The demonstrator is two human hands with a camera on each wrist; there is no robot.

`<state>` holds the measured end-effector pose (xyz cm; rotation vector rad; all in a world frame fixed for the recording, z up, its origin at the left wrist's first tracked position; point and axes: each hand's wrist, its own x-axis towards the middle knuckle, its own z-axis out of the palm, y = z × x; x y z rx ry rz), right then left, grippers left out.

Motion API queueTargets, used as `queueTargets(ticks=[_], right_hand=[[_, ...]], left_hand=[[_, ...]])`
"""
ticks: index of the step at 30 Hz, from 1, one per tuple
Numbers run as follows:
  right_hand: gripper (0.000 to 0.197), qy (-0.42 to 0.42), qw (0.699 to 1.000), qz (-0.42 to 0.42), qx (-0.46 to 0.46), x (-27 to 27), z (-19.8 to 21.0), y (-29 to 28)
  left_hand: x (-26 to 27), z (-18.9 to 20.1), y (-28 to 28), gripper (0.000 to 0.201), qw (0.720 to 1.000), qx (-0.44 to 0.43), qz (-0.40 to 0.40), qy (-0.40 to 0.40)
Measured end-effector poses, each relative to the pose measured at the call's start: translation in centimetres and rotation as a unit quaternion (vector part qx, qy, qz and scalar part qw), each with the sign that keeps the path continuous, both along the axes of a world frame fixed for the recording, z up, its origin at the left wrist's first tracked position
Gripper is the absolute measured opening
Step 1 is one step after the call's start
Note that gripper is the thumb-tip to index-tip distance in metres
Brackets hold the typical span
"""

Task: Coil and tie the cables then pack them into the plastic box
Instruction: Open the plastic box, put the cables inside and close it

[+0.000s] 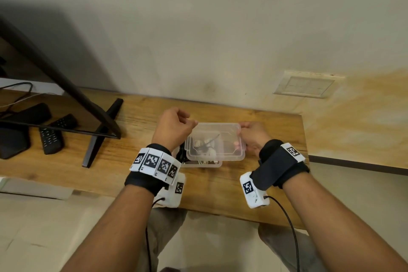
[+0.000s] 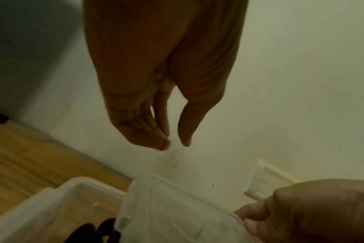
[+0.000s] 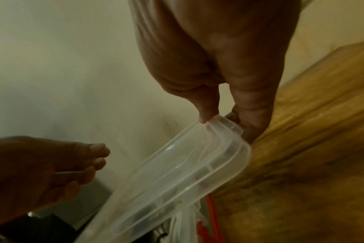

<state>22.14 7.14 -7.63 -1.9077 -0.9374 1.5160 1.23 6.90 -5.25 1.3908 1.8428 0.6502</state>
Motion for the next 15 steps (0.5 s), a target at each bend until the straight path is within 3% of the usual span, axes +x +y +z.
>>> queueTargets(ticks=[3, 8, 15], right_hand=[[0.031, -0.004, 1.0, -0.002, -0.018, -0.3, -0.5, 0.0], [0.026, 0.014, 0.999, -0.007, -0.051, -0.7, -0.8, 0.0], [0.021, -0.088, 0.994, 0.046, -0.036, -2.3, -1.1, -0.1]], left_hand=[[-0.8, -0.6, 0.2, 0.038, 0.995, -0.05, 0.019, 0.081], [-0.9, -0.2, 0.0, 0.019, 0.99, -0.129, 0.006, -0.049], [-1.8, -0.8, 0.1, 0.017, 0.992, -0.128, -0.005, 0.023]])
